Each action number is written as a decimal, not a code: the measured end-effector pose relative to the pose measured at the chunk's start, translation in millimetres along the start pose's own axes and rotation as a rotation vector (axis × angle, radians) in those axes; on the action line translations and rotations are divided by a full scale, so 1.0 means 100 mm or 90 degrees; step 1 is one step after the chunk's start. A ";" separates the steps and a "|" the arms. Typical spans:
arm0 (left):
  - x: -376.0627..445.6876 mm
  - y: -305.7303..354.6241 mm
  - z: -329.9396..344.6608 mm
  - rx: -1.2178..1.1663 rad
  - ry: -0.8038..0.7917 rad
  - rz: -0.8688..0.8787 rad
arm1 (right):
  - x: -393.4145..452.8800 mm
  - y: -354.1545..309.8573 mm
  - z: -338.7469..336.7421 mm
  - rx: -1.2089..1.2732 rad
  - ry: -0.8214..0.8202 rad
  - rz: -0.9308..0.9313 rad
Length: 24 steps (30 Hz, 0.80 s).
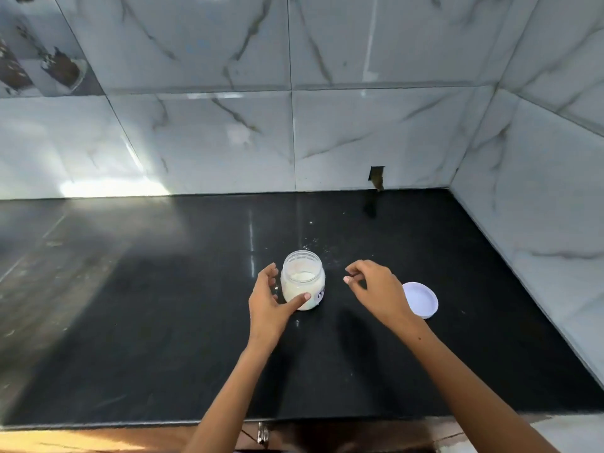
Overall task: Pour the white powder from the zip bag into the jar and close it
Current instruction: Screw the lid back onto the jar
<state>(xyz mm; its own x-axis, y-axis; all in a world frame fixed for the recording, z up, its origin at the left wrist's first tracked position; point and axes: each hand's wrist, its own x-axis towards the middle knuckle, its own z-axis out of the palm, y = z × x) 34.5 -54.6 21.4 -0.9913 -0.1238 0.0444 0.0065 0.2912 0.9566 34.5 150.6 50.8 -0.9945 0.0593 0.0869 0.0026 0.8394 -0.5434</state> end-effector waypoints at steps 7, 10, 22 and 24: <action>0.26 -0.10 0.02 0.000 -0.069 0.025 | 0.17 0.01 0.16 -0.023 -0.028 -0.023; 0.36 -0.08 0.09 0.007 -0.084 0.044 | 0.21 0.05 0.21 -0.037 -0.044 -0.023; 0.39 -0.03 0.45 0.155 -0.017 0.116 | 0.11 0.45 0.04 -0.206 -0.022 0.083; 0.42 -0.03 0.46 0.162 -0.022 0.121 | 0.02 0.54 0.02 -0.260 0.021 0.135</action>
<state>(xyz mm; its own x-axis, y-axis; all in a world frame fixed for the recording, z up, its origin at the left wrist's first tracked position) -12.7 -17.2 7.4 -0.9794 -0.0136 0.2014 0.1632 0.5339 0.8296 32.1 195.1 20.0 -0.9635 0.2647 0.0394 0.2538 0.9506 -0.1787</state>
